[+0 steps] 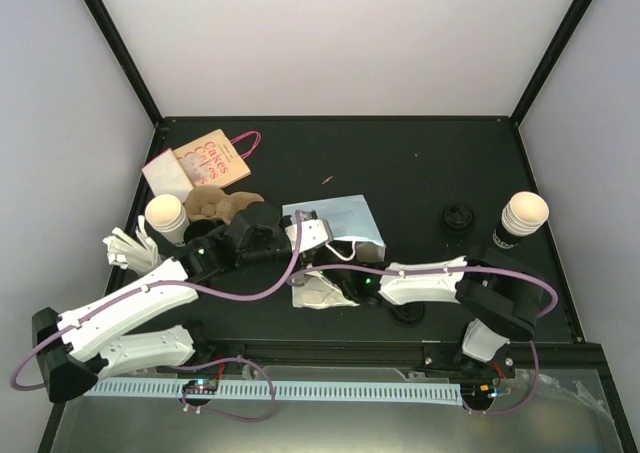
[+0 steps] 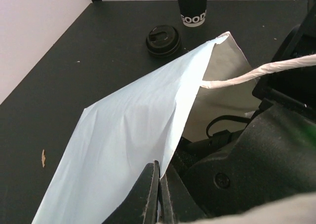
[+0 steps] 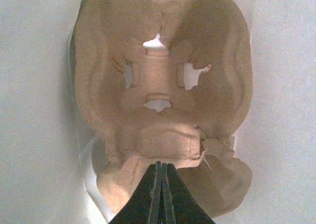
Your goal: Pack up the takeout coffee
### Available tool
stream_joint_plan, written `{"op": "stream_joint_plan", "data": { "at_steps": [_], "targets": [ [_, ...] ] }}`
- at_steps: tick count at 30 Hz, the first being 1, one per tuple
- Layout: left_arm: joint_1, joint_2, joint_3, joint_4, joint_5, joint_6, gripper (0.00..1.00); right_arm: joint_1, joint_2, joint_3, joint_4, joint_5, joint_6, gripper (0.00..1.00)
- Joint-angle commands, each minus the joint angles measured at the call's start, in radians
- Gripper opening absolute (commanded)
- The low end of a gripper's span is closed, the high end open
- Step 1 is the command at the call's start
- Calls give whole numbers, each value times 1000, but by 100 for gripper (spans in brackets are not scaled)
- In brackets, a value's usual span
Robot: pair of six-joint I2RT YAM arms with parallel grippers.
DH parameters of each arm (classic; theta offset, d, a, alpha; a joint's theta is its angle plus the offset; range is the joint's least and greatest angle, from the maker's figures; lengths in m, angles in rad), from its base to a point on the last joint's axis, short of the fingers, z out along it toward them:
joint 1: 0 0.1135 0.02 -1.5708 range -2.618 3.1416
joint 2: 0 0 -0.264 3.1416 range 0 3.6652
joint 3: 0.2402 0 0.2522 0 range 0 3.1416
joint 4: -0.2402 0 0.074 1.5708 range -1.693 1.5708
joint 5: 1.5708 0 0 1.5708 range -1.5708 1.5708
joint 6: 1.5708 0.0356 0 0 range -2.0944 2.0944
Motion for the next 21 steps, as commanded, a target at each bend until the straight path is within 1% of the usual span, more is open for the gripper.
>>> {"op": "stream_joint_plan", "data": {
  "at_steps": [1,6,12,17,21],
  "targets": [
    [-22,-17,13,-32,156,-33,1,-46,42,65,83,7,-36,1],
    [-22,-19,14,-42,210,-36,2,-85,75,83,62,-2,-30,1],
    [-22,-16,10,-42,210,-22,2,-104,107,93,48,-9,-18,1],
    [-22,-7,13,-46,165,-28,1,-104,69,91,38,-21,-3,1],
    [-22,0,19,-41,189,-35,2,-103,59,86,65,-36,-24,1]
  ]
}}
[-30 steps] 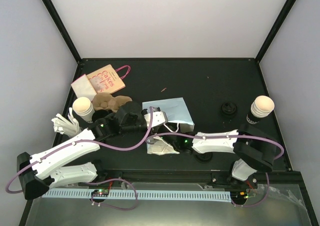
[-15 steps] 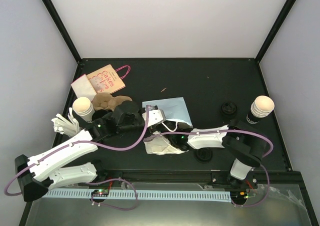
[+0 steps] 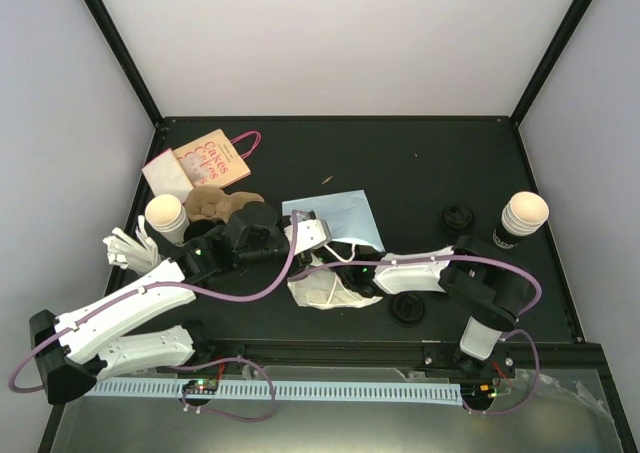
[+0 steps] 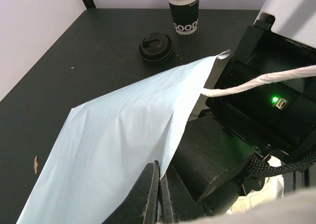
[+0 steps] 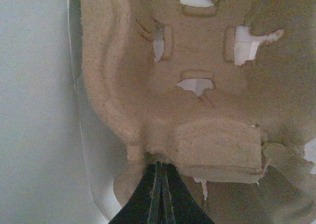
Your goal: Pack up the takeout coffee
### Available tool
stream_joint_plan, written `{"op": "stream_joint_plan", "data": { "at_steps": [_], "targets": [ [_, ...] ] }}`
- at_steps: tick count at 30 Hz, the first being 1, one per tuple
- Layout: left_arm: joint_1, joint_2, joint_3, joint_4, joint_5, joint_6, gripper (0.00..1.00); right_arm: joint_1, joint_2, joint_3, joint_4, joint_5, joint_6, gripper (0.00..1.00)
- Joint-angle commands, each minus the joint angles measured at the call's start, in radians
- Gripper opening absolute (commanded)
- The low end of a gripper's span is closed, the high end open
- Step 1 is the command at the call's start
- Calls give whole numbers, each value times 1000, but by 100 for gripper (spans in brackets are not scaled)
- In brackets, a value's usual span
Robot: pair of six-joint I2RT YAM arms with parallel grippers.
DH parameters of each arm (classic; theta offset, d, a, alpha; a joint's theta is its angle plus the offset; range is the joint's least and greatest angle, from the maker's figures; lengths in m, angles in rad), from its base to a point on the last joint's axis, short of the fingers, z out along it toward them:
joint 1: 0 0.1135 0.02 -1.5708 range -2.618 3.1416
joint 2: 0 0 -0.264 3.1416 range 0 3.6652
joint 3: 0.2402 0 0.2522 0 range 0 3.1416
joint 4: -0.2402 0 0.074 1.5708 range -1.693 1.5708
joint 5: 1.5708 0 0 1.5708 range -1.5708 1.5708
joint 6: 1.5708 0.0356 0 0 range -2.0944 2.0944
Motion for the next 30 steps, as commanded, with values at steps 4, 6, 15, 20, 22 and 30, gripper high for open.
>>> {"op": "stream_joint_plan", "data": {
  "at_steps": [4,6,15,20,22,30],
  "targets": [
    [-30,24,20,-49,164,-24,2,-11,-54,16,133,-35,-27,1],
    [-30,30,20,-52,174,-22,1,-8,-67,12,136,-53,-31,1],
    [-29,43,37,-75,257,-40,2,-15,-19,61,106,25,-4,1],
    [-29,50,58,-112,304,-52,2,-17,-2,80,119,96,23,1],
    [-29,50,58,-117,308,-52,2,-16,-4,82,101,92,29,1],
    [-29,52,41,-106,221,-35,2,2,-72,89,-197,-166,48,1]
  ]
}}
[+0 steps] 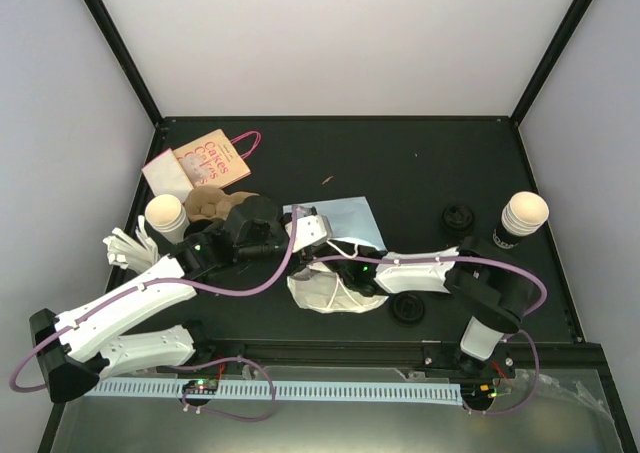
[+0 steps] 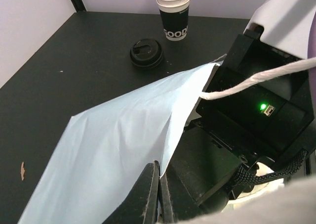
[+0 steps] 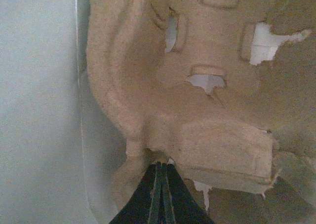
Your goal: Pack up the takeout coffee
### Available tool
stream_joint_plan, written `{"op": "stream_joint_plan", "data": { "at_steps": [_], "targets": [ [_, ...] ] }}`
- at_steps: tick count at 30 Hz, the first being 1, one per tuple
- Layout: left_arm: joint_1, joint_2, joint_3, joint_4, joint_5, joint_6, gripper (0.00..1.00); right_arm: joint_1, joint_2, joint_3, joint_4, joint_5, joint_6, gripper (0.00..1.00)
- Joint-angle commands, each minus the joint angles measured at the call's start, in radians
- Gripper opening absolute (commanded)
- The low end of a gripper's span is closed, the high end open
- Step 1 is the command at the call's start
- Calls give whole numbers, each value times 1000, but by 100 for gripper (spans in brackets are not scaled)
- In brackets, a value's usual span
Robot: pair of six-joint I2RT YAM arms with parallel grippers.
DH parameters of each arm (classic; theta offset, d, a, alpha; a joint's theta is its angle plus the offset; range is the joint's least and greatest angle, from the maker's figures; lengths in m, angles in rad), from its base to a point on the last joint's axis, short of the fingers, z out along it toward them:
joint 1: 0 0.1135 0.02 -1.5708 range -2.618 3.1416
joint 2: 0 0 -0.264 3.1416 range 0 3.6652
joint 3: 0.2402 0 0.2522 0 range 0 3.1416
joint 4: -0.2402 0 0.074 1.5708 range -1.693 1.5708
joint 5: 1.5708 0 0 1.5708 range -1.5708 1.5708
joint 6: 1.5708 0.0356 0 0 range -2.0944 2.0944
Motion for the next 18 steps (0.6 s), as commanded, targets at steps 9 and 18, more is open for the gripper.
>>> {"op": "stream_joint_plan", "data": {
  "at_steps": [9,18],
  "targets": [
    [-40,69,1,-90,172,-2,2,1,-63,40,126,86,10,1],
    [-40,76,-17,-56,-38,-16,2,17,-149,30,-33,76,51,1]
  ]
}}
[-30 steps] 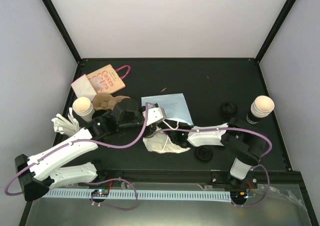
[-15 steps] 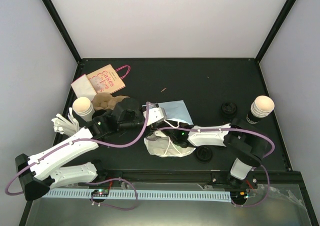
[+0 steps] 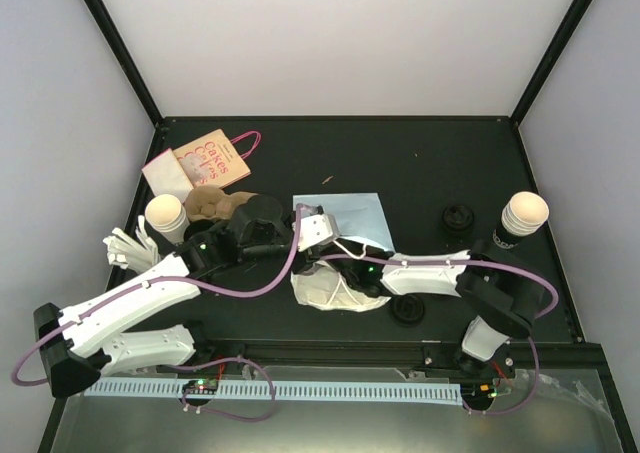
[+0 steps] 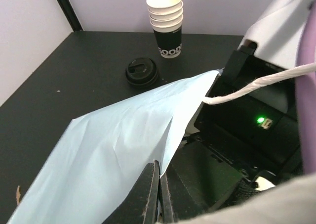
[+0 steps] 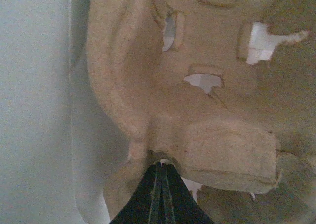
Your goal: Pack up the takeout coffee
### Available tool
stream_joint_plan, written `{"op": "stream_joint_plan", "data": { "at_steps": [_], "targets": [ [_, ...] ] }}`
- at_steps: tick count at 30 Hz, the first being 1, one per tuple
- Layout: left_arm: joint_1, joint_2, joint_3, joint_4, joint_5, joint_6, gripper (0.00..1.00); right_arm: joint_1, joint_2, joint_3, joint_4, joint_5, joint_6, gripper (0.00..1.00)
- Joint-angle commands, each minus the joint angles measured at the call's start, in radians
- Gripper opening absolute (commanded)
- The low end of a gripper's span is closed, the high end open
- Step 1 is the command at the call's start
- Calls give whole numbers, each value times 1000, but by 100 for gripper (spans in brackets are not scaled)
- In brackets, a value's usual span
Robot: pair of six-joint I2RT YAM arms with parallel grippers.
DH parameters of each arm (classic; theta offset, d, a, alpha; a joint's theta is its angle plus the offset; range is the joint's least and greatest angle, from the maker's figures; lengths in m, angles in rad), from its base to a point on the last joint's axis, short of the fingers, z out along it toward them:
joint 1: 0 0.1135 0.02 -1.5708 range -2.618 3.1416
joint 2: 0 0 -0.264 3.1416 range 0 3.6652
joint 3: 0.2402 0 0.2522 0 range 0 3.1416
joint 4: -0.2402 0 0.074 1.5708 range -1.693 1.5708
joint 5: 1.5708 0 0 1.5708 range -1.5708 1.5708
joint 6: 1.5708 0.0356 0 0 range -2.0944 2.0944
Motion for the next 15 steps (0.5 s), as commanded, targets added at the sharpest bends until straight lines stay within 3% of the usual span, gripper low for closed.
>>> {"op": "stream_joint_plan", "data": {
  "at_steps": [1,8,15],
  "targets": [
    [-16,51,-35,-105,-67,-17,1,16,-100,63,-65,-12,78,1],
    [-1,76,10,-90,-202,-63,1,56,-168,78,-254,-75,159,1],
    [49,98,86,-119,-153,-104,2,81,-283,84,-371,-120,183,1]
  ]
}}
